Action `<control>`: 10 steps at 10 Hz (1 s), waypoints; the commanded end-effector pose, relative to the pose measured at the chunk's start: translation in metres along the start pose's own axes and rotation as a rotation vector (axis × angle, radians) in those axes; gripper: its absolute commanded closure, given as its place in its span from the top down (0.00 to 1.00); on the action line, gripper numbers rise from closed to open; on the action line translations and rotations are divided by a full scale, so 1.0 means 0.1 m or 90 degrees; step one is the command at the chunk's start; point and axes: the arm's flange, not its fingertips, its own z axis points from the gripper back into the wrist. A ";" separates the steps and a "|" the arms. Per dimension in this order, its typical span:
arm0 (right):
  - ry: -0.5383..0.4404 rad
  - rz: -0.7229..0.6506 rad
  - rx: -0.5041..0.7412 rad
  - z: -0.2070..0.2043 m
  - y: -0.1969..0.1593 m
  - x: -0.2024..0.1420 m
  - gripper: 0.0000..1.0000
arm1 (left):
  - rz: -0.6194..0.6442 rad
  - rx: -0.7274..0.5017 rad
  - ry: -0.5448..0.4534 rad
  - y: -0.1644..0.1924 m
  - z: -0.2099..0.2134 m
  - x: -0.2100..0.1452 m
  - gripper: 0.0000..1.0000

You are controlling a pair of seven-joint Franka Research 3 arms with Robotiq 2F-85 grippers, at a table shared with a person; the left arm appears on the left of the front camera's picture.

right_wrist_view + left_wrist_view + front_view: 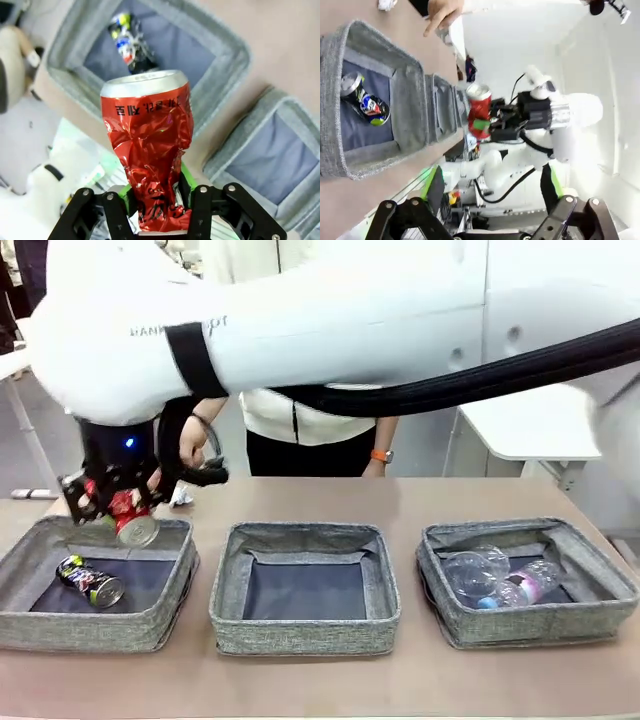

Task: Sort the waste into the appropriate baskets.
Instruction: Place the picked waste into the Fabric basket indicated by the person.

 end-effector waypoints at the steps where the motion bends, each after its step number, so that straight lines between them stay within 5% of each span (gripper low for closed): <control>1: 0.018 0.008 -0.003 -0.08 0.05 -0.05 0.25 | 0.009 0.032 0.063 0.01 -0.19 0.05 1.00; 5: -0.184 0.141 0.127 -0.33 0.01 -0.03 0.25 | 0.009 0.032 0.063 0.01 -0.19 0.05 1.00; 9: -0.181 0.106 0.110 -0.41 -0.13 -0.05 0.25 | 0.009 0.032 0.063 0.01 -0.19 0.05 1.00; 10: -0.187 0.113 0.107 -0.41 -0.13 -0.06 0.82 | 0.009 0.032 0.063 0.01 -0.19 0.05 1.00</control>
